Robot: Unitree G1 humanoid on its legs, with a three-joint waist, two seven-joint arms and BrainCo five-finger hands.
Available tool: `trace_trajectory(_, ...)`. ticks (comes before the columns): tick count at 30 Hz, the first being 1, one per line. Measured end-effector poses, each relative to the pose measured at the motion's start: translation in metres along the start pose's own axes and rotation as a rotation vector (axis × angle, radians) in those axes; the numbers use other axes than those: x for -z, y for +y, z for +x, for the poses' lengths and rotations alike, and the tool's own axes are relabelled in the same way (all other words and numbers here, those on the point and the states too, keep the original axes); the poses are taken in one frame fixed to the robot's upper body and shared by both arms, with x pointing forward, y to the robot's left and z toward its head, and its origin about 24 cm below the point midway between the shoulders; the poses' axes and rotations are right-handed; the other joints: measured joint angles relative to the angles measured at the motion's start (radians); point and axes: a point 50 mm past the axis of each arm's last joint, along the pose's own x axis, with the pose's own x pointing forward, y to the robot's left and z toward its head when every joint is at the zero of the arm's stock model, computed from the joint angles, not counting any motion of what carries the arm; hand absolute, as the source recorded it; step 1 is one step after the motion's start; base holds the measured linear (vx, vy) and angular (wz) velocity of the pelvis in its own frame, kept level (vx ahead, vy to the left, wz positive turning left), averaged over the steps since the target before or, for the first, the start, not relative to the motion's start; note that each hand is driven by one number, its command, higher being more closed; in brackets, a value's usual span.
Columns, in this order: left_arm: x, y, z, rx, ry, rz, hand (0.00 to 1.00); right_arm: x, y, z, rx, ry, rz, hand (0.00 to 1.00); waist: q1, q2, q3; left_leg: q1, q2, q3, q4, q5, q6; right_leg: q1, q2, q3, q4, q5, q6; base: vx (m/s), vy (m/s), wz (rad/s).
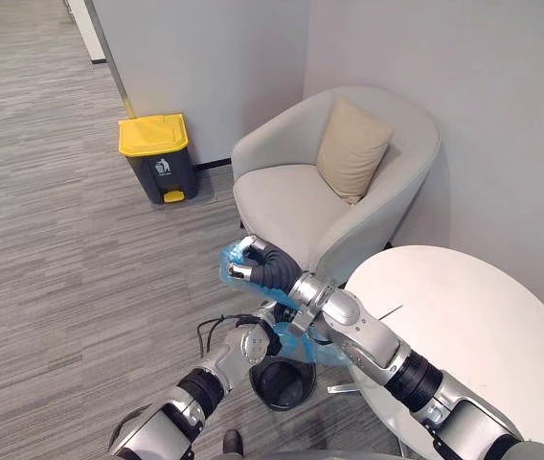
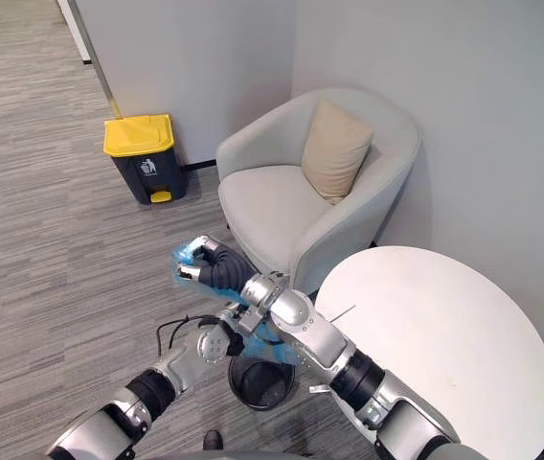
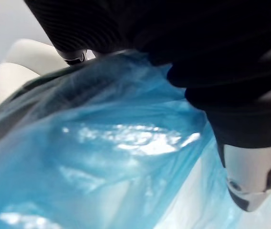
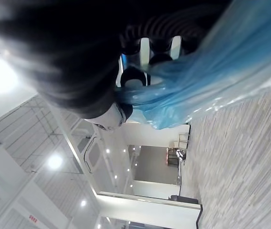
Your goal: Gather rubbish on tea table into small bin, then transfer packed bag to large trash can.
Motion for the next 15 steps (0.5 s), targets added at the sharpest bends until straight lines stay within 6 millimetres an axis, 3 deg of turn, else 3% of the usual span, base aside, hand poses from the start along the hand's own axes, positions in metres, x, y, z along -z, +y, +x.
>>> trace_trajectory(2,-0.02,-0.004,-0.013,-0.002,-0.078,-0.059,0.0,-0.002,0.005,0.004,-0.006,-0.021,0.015,1.0,0.011,0.001,0.0,-0.006,0.0,-0.003,0.0,-0.002,-0.002,-0.004,0.0,-0.001,-0.001,0.0,0.0,0.0,0.0,0.0)
trace_trajectory(4,-0.028,-0.006,-0.016,0.004,-0.104,-0.087,0.0,-0.003,0.007,0.006,-0.009,-0.026,0.01,1.0,0.028,0.003,0.002,-0.006,0.0,-0.005,0.0,-0.002,-0.002,-0.004,0.0,-0.004,-0.001,0.0,0.0,0.0,0.002,0.04)
trace_trajectory(7,-0.025,-0.001,-0.015,-0.023,-0.088,-0.096,0.0,-0.005,0.012,0.01,-0.018,-0.044,0.005,1.0,0.028,0.007,0.003,-0.006,-0.002,-0.017,0.0,-0.001,-0.002,0.002,0.0,-0.015,-0.002,-0.001,0.001,-0.01,0.003,0.11)
trace_trajectory(8,-0.024,0.0,-0.015,-0.03,-0.085,-0.097,1.0,-0.006,0.013,0.011,-0.019,-0.048,0.008,1.0,0.027,0.006,0.003,-0.006,-0.002,-0.017,0.0,-0.001,-0.002,0.003,0.0,-0.015,-0.002,-0.001,0.001,0.0,0.0,0.0)
trace_trajectory(15,-0.019,0.003,-0.013,-0.084,-0.058,-0.098,1.0,-0.003,0.026,0.014,-0.057,-0.045,0.035,1.0,0.026,0.006,0.003,-0.001,-0.002,-0.018,0.0,-0.001,-0.002,0.009,-0.001,-0.016,-0.002,-0.001,0.001,0.0,0.0,0.0)
